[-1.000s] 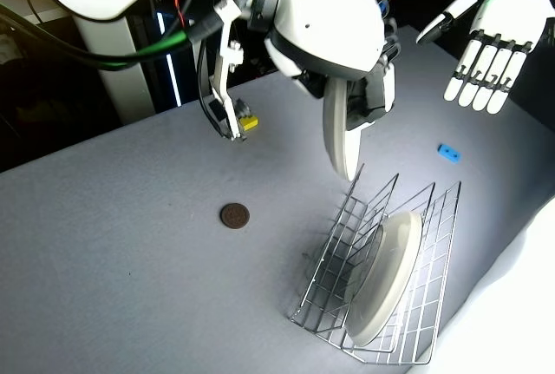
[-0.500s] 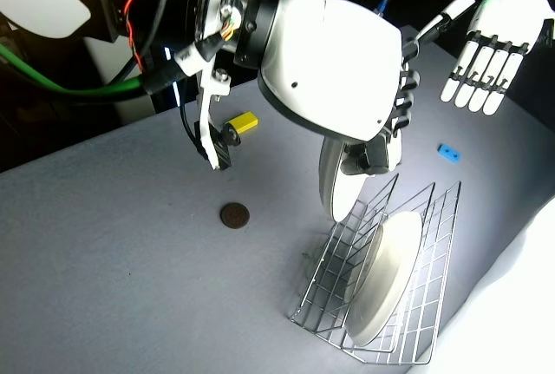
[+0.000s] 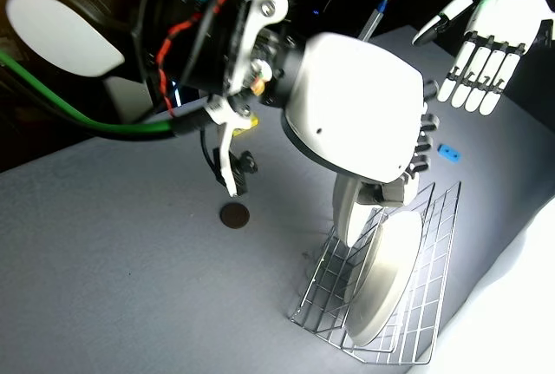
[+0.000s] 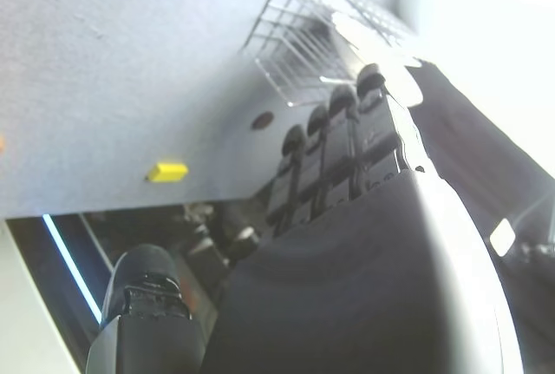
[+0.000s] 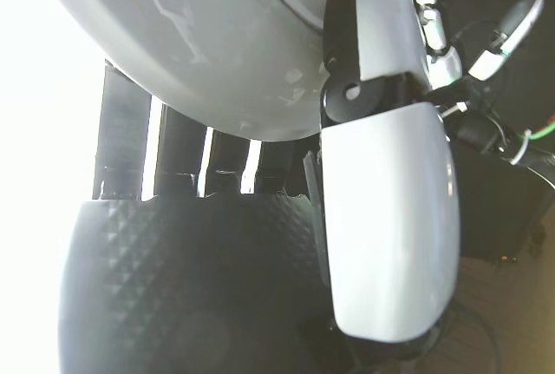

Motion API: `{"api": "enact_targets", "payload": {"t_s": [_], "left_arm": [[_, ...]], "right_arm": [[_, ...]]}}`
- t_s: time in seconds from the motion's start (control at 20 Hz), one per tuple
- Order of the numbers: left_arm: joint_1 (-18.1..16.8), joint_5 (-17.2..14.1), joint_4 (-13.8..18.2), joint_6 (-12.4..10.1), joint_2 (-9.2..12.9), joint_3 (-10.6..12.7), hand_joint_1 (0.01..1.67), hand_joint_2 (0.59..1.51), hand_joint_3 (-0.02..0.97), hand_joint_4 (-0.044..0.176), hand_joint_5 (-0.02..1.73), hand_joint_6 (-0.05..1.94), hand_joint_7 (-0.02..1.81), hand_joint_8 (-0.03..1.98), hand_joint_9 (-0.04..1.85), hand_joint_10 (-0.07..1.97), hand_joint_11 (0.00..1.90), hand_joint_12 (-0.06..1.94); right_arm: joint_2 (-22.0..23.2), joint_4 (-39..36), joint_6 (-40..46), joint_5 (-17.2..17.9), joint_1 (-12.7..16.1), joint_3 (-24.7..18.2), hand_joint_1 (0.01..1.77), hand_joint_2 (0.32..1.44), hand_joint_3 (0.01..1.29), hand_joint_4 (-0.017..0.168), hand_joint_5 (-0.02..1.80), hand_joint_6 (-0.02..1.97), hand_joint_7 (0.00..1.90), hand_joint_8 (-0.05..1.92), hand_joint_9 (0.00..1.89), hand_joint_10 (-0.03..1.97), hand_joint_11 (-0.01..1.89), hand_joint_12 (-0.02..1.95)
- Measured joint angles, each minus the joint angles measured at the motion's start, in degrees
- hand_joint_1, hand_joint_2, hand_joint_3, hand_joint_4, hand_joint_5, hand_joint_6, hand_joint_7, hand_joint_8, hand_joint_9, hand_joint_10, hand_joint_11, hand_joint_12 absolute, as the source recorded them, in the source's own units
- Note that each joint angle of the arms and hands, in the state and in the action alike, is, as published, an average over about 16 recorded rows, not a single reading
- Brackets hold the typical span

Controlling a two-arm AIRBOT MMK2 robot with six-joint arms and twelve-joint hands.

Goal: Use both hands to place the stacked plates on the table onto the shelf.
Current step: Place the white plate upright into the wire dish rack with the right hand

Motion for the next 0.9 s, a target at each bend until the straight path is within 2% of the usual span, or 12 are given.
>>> {"api": "enact_targets", "payload": {"t_s": [0.45, 0.9], "left_arm": [[0.6, -0.2, -0.1, 0.9, 0.0, 0.0, 0.01, 1.081, 0.011, -0.003, 0.02, 0.02, 0.02, -0.01, 0.02, 0.01, 0.02, 0.00], [1.2, -0.3, -0.1, 1.1, 0.0, -0.1, 0.01, 1.081, 0.010, -0.003, 0.02, 0.02, 0.02, -0.01, 0.02, 0.01, 0.02, 0.00]], "right_arm": [[-6.3, 0.1, -1.5, 2.0, -3.9, 5.6, 1.22, 0.96, 0.01, 0.022, 1.06, 0.80, 1.18, 0.62, 1.31, -0.01, 0.88, 1.12], [-10.3, 1.1, -2.7, 3.2, -6.3, 10.0, 1.22, 0.96, 0.01, 0.020, 1.06, 0.81, 1.17, 0.63, 1.32, -0.01, 0.88, 1.11]]}}
